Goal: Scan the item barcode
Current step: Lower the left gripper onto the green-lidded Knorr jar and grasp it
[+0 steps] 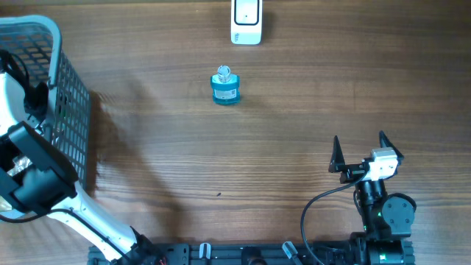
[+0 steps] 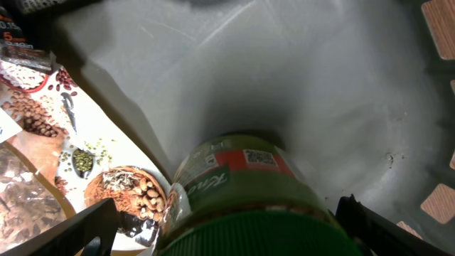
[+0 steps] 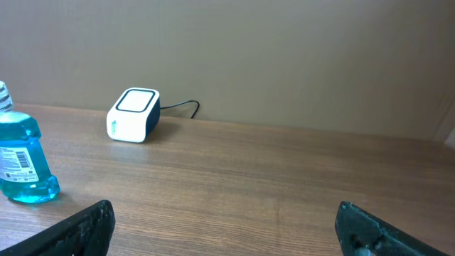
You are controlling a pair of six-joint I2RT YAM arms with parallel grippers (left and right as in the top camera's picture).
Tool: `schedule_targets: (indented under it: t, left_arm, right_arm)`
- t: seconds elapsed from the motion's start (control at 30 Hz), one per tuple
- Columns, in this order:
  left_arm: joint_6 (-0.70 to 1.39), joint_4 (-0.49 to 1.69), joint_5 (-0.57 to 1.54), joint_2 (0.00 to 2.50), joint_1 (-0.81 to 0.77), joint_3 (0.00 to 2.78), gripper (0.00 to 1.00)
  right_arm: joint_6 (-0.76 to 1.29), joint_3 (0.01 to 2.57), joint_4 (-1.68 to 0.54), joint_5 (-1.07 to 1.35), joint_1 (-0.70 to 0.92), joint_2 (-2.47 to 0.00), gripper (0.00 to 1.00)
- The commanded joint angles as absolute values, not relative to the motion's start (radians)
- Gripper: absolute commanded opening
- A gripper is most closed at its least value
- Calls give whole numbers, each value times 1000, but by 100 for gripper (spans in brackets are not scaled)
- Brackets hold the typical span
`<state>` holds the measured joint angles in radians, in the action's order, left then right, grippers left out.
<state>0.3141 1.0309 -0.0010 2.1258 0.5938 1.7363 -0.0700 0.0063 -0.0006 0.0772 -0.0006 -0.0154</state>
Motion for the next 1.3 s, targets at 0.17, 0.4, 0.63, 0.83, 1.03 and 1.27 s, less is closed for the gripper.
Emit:
schedule_targets:
  t: [0.17, 0.4, 0.63, 0.83, 1.03, 1.27]
  left_arm:
    - [323, 1017, 10, 2189, 569, 1732, 84]
    - [323, 1028, 9, 2188, 580, 1732, 68]
    - [323, 1092, 6, 2159, 610, 1762, 56]
    - [323, 1164, 7, 2051, 632, 1844, 59]
    - [323, 1193, 7, 1910, 633, 1876, 62]
    - [323, 1223, 46, 1723, 633, 1876, 64]
  right_arm:
    - [-78, 5, 2, 68, 1, -7, 100]
    - [-78, 5, 2, 68, 1, -7, 100]
    - [-78, 5, 2, 68, 1, -7, 100]
    - [-78, 5, 2, 68, 1, -7, 100]
    - [-77, 5, 2, 68, 1, -7, 100]
    - [-78, 5, 2, 68, 1, -7, 100]
